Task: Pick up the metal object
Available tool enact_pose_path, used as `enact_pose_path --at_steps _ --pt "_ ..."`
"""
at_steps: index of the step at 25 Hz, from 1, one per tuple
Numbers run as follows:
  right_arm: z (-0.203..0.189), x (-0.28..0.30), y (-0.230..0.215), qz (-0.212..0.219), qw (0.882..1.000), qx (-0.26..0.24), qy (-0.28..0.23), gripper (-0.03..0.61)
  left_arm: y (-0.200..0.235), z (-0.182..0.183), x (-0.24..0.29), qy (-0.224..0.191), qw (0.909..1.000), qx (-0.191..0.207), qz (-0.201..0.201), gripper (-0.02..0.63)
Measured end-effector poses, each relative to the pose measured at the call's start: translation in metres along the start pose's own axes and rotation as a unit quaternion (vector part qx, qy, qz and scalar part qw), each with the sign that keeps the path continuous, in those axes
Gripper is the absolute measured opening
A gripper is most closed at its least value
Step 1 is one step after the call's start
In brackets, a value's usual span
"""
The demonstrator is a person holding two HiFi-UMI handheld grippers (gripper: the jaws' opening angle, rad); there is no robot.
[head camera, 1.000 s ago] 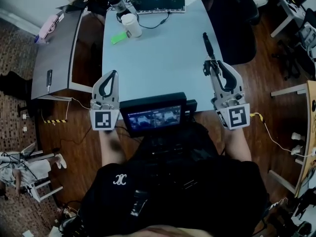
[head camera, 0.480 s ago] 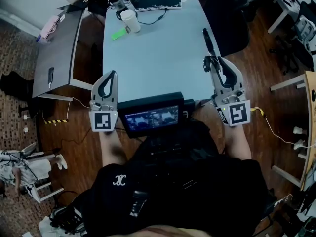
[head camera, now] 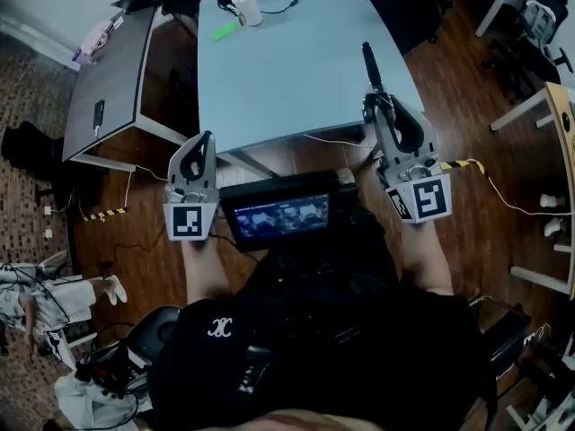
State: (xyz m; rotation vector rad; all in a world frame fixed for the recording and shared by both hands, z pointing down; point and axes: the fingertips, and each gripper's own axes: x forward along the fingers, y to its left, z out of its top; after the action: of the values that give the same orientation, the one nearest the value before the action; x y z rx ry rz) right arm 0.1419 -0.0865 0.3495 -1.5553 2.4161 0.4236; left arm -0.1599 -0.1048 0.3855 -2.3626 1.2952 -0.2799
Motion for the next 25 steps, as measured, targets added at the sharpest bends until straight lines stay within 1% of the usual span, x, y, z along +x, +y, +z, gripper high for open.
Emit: enact_pose_path --at_steps 3,5,8,10,14,20,25 --pt "0.013 -0.039 0.031 -0.005 1.000 0.003 0.015 0.072 -0.017 0.003 -0.046 0.011 0.9999 -0.004 -0.009 0.015" --pt "0.024 -0.063 0.043 -0.006 1.000 -0.002 0.021 0.072 -0.024 0.006 -0.072 0.023 0.9997 -0.007 -0.011 0.015" --pt "0.040 -0.090 0.049 -0.016 1.000 0.004 0.021 0.071 -0.028 0.018 -0.096 0.013 0.9998 -0.017 -0.001 0.015" --pt "0.049 -0.107 0.048 -0.023 1.000 0.006 0.021 0.071 -0.036 0.028 -0.105 0.009 0.9998 -0.016 0.000 0.015" --pt "0.063 -0.132 0.035 -0.023 1.000 0.000 0.019 0.071 -0.060 0.049 -0.107 0.006 0.9999 -0.010 -0.003 0.015" --pt "0.081 -0.154 0.007 -0.013 1.000 0.002 0.015 0.071 -0.095 0.084 -0.089 -0.009 0.9999 -0.007 -0.005 0.015" --pt "0.085 -0.168 -0.014 -0.008 1.000 0.009 0.012 0.071 -0.129 0.107 -0.077 -0.026 0.9996 -0.005 -0.013 0.015"
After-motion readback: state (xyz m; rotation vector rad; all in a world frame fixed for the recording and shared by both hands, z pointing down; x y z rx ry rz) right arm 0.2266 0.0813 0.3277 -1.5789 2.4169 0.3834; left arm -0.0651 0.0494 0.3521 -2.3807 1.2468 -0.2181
